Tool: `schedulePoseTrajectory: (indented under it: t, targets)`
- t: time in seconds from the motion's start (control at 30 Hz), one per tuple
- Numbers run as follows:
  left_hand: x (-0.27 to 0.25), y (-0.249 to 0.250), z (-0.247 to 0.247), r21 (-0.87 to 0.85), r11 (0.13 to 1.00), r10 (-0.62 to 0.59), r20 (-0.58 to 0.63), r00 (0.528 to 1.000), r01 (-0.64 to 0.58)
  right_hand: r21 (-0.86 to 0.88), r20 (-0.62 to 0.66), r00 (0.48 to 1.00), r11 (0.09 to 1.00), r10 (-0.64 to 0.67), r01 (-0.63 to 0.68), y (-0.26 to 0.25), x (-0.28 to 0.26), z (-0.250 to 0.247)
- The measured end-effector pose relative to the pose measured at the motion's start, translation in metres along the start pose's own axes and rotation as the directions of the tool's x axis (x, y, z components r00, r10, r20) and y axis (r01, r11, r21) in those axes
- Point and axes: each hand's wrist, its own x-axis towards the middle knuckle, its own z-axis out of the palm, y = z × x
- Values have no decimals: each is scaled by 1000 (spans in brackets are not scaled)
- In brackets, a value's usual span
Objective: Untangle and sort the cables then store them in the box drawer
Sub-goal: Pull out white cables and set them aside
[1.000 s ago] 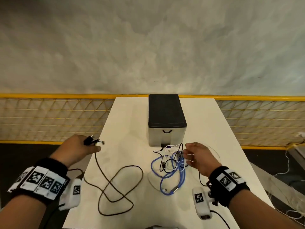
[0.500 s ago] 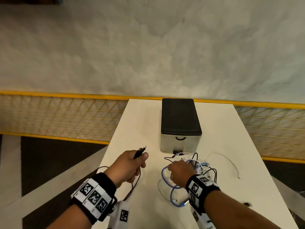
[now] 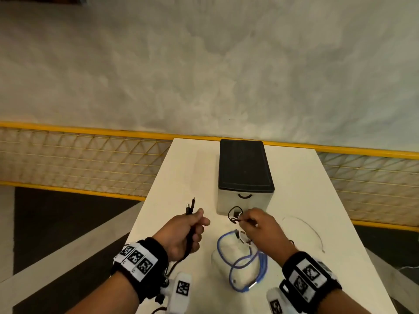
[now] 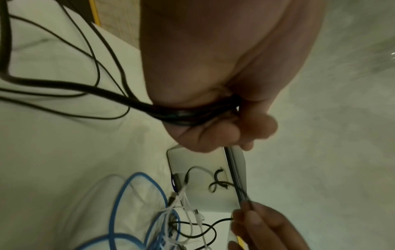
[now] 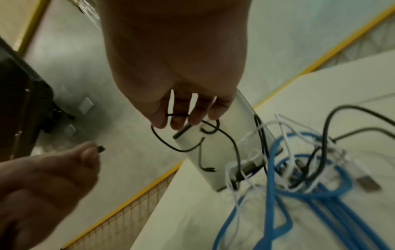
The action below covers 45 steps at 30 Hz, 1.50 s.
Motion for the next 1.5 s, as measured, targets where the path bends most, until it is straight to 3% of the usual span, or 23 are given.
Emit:
schedulePoseTrajectory:
  t: [0.07, 0.2, 0.4, 0.6, 0.73, 0.83, 0.9, 0.97, 1.03, 1.1, 1.17, 1.23, 1.3, 1.37, 1.47, 1.5]
  targets:
    - [5, 2, 13, -46, 999, -9, 34, 999, 10, 69, -38, 997, 995, -73, 75, -11, -12, -10]
    - [13, -1, 40, -17, 999, -42, 170, 985, 45, -51, -36, 977, 977, -210, 208, -22, -35, -18]
    - [13, 3, 62, -116, 992, 86, 315, 945, -51, -189, 130, 920, 902, -369, 388, -19, -62, -13]
    - [12, 19, 63, -235, 958, 225, 261, 939, -164, -236, 207, 914, 889, -349, 393, -14, -80, -6]
    - [4, 28, 57, -287, 920, 332, 209, 920, -267, -135, 203, 959, 964, -198, 228, -4, -91, 3]
    - [-5, 28, 54, -282, 900, 401, 236, 885, -333, -61, 64, 998, 998, -28, 32, 2, -91, 5]
    - [-11, 27, 54, -292, 885, 439, 266, 858, -362, 28, -64, 987, 989, 147, -146, -6, -85, 0]
    - [-16, 24, 58, -284, 873, 472, 286, 834, -397, 138, -51, 945, 939, 324, -315, -17, -79, -8]
    - [-22, 23, 63, -285, 859, 501, 302, 811, -425, 228, 114, 909, 880, 401, -416, -28, -74, -12]
    - [-28, 21, 68, -307, 848, 519, 325, 790, -431, 386, 317, 844, 754, 433, -532, -40, -72, -14]
    - [-34, 19, 74, -335, 844, 525, 361, 771, -418, 452, 503, 739, 591, 449, -668, -47, -67, -13]
    - [-40, 15, 81, -343, 853, 514, 414, 751, -394, 429, 614, 652, 505, 445, -749, -46, -62, -10]
    - [-46, 9, 88, -330, 872, 485, 481, 730, -362, 425, 658, 616, 462, 433, -778, -42, -60, -6]
    - [-49, 3, 90, -298, 896, 442, 550, 708, -329, 537, 654, 660, 387, 370, -749, -39, -60, -6]
    - [-51, -3, 85, -186, 927, 369, 597, 712, -325, 790, 515, 811, 213, 276, -574, -37, -58, -21]
    - [-51, -4, 83, -166, 929, 363, 588, 722, -332, 820, 479, 837, 206, 263, -534, -38, -55, -27]
